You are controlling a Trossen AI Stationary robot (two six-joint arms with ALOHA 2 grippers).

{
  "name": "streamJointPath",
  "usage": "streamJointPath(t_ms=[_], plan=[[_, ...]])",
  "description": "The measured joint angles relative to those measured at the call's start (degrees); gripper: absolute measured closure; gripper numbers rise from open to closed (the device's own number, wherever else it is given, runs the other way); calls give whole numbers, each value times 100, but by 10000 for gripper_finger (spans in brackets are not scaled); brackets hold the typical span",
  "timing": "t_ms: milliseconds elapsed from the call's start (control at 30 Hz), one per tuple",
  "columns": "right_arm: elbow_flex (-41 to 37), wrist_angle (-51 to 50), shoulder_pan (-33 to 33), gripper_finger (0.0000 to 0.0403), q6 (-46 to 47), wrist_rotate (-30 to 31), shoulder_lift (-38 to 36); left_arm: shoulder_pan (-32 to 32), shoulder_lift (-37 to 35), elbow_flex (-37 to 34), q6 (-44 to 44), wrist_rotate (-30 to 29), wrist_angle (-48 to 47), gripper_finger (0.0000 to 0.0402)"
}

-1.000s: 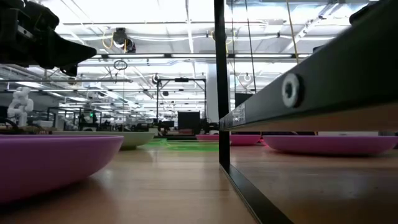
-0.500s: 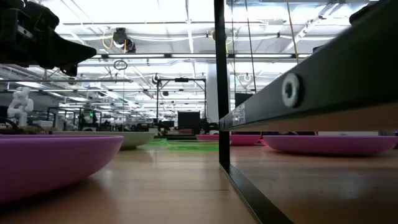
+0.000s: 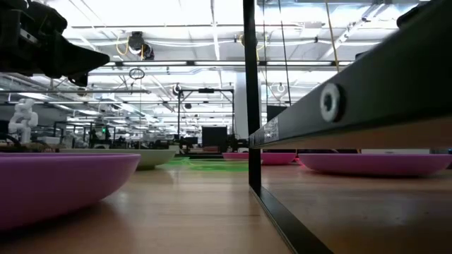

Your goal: Place and stack plates onto a shelf

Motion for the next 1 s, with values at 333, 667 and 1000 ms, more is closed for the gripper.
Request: streamJointPath(t_ms=[333,667,1000], plan=[[-1,0,-1,403,1,0,0,0,0,0,2,0,0,385],[-1,0,-1,403,2,0,0,0,-1,0,2,2,-1,385],[0,-2,-2,403,0,0,0,0,1,0,2,1,-1,385]])
